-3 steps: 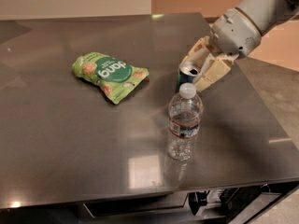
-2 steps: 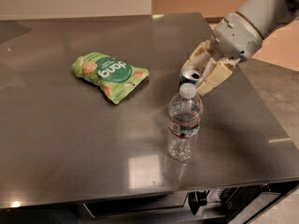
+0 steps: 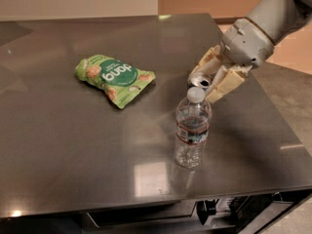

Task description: Move redbull can near water bottle

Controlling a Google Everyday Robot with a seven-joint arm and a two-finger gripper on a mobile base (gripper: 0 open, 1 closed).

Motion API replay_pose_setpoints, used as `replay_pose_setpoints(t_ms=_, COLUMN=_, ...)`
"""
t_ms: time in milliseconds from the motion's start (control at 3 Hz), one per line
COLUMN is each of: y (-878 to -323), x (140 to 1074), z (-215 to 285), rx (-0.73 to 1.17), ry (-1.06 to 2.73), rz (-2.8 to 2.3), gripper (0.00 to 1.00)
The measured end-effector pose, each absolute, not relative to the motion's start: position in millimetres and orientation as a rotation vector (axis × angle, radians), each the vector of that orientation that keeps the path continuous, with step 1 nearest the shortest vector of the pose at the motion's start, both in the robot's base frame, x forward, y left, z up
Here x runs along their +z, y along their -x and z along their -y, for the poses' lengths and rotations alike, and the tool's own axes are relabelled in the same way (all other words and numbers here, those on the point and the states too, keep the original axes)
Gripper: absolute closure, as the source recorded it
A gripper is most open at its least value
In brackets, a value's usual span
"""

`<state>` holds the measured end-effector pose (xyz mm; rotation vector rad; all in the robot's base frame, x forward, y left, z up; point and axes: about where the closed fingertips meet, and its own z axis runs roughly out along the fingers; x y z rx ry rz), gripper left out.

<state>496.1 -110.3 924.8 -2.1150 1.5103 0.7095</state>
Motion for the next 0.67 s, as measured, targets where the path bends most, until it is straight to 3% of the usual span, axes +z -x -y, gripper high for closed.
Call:
replay_pose_setpoints(t_ms=333, y=-491.0, x=920.6, z=111.4, rx=0.707, ry=2.140, rz=-1.496, gripper=0.00)
replay_pose_setpoints(t_ms=667, y=-491.0, x=920.6, z=111.4, rx=0.707, ry=2.140, rz=-1.496, gripper=0.00)
